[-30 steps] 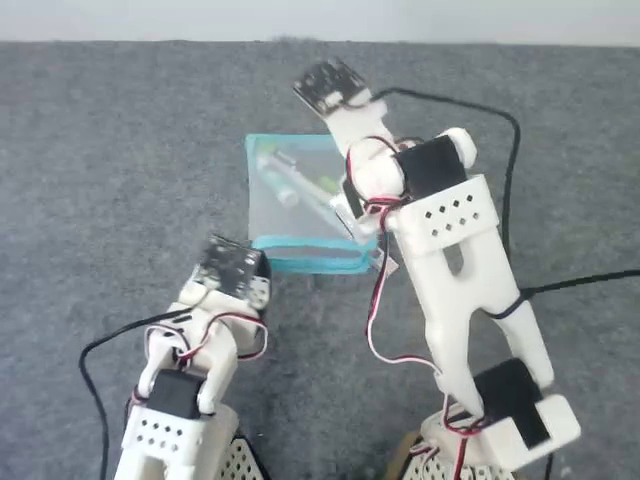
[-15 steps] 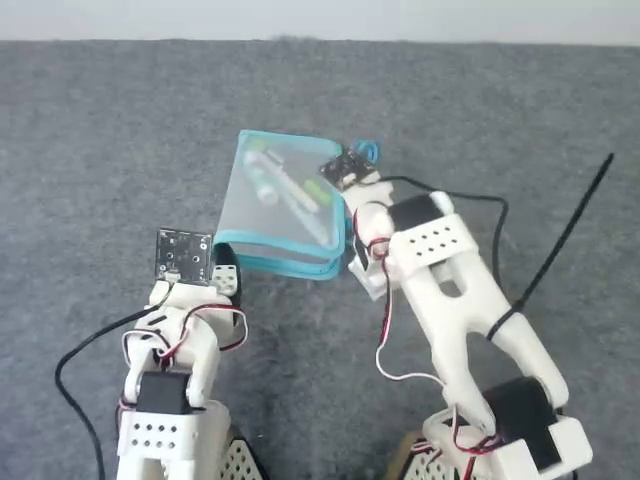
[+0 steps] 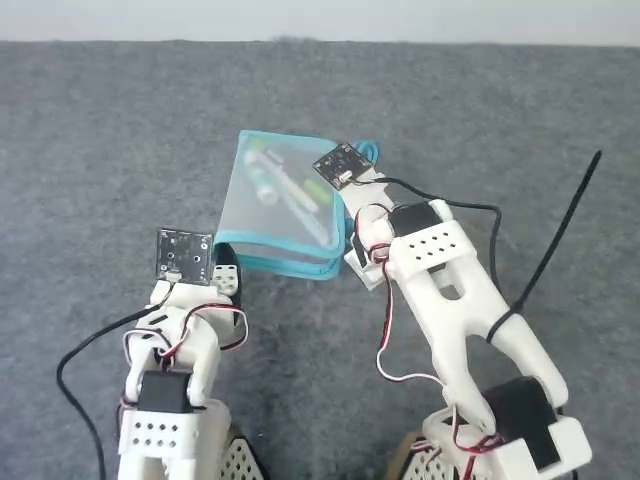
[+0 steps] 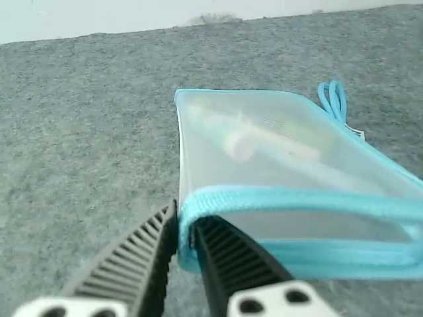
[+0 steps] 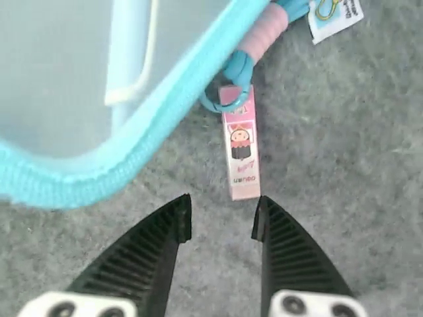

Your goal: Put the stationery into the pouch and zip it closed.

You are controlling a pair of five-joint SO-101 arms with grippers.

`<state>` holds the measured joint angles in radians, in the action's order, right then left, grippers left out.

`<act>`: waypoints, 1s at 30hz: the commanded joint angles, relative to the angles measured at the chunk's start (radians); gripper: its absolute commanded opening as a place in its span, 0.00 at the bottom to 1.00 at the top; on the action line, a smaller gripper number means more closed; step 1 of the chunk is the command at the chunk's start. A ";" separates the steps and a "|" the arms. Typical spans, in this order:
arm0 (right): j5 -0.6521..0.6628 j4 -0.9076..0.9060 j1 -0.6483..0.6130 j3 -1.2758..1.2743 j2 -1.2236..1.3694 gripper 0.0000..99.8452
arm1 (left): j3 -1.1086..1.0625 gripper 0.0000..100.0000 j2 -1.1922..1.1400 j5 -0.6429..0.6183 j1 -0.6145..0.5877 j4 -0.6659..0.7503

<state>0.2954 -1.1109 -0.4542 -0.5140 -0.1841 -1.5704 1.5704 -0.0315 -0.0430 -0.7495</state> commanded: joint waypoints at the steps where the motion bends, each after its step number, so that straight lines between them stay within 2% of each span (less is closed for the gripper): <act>1: 0.035 0.016 0.022 0.008 -0.027 0.16 | 0.053 0.01 0.018 -0.020 -0.008 0.043; 4: 0.103 0.039 0.019 0.009 0.051 0.16 | 0.053 0.01 0.018 -0.005 -0.006 0.041; 11: 0.169 0.101 0.056 0.023 0.183 0.16 | 0.042 0.01 0.018 0.017 -0.005 0.044; 17: 0.173 0.107 0.104 0.025 0.191 0.16 | 0.042 0.01 0.018 0.018 -0.005 0.043; 30: 0.173 0.163 0.101 0.034 0.254 0.16 | 0.041 0.01 0.018 0.018 -0.005 0.040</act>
<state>0.4565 -0.9697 -0.3636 -0.5140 0.0568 -1.5704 1.5704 -0.0222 -0.0430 -0.7495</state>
